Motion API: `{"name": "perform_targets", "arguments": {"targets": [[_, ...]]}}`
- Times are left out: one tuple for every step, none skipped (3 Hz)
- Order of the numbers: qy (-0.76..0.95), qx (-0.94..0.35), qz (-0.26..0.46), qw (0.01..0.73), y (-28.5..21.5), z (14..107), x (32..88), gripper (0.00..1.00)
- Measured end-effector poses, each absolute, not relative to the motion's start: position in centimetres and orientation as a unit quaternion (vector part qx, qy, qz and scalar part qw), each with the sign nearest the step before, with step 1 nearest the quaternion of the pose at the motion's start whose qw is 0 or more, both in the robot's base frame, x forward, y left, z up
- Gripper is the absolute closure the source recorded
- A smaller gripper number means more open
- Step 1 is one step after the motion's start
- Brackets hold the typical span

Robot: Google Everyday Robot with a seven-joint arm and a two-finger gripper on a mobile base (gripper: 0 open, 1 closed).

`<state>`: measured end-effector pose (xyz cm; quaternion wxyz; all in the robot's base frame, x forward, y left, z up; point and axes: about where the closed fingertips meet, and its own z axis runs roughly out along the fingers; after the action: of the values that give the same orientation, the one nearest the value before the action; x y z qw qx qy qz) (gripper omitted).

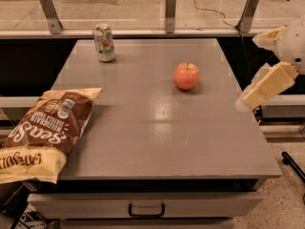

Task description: Pick apple

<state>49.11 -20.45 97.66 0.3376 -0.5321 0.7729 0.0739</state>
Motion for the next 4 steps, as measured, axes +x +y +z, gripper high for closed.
{"name": "perform_targets", "arguments": {"targets": [[0.752,-0.5,0.125,0.411,-19.2,96.8,51.9,0.0],[0.74,-0.469,0.155,0.456,-18.1,95.7,54.3,0.0],[0.743,-0.444,0.168,0.472,-17.7,94.0,56.1,0.0],[0.748,-0.427,0.172,0.477,-17.0,92.6,57.6,0.0]]}}
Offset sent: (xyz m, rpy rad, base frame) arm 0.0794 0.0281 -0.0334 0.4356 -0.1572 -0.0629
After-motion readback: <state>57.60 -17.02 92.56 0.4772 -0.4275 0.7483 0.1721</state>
